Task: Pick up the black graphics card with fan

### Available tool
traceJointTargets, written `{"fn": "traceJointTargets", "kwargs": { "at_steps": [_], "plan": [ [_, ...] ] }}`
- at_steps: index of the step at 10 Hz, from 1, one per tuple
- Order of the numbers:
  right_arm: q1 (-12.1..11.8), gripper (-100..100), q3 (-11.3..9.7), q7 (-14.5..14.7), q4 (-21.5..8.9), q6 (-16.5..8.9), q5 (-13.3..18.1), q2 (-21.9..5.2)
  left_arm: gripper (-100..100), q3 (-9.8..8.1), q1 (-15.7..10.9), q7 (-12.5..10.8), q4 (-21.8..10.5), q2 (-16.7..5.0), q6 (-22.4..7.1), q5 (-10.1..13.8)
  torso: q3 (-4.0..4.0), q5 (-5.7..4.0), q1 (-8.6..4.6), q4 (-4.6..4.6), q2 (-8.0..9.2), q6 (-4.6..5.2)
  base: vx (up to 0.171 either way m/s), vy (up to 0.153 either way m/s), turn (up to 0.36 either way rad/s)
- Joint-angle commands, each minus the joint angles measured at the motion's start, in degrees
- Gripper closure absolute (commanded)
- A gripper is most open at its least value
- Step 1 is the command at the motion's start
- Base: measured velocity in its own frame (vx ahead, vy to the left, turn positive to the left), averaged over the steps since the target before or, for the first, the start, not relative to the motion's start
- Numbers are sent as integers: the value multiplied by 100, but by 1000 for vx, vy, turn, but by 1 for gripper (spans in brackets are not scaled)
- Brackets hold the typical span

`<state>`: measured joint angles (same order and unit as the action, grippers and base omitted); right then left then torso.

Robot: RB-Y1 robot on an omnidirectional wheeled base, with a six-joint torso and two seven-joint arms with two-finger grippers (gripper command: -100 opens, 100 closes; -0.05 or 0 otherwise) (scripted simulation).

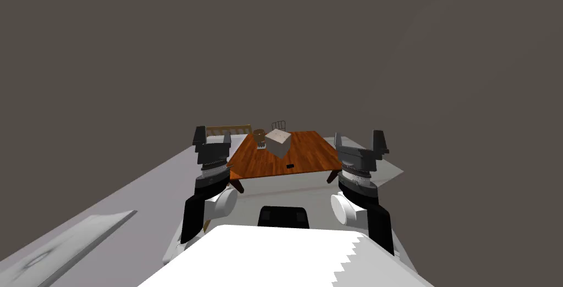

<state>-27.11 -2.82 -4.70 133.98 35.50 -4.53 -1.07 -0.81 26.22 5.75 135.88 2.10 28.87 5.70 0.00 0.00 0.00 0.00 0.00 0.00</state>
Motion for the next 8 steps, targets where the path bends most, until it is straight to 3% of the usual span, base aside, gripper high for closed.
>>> {"fn": "traceJointTargets", "kwargs": {
  "at_steps": [1,4,8],
  "plan": [
    [-8,-100,10,70,-115,-13,72,-197,0,0,0,0,0,0,0,0,0,0,0,0,0,0,1,-46,184],
    [-27,-100,33,237,-427,-54,260,-523,0,-1,0,0,0,-1,0,0,-3,-10,-43,-1,-5,-1,11,-107,226],
    [-56,-100,73,571,-1153,-166,679,-1023,0,-1,0,0,0,-1,0,0,-4,-13,-53,-2,-6,-2,8,-128,352]
  ]
}}
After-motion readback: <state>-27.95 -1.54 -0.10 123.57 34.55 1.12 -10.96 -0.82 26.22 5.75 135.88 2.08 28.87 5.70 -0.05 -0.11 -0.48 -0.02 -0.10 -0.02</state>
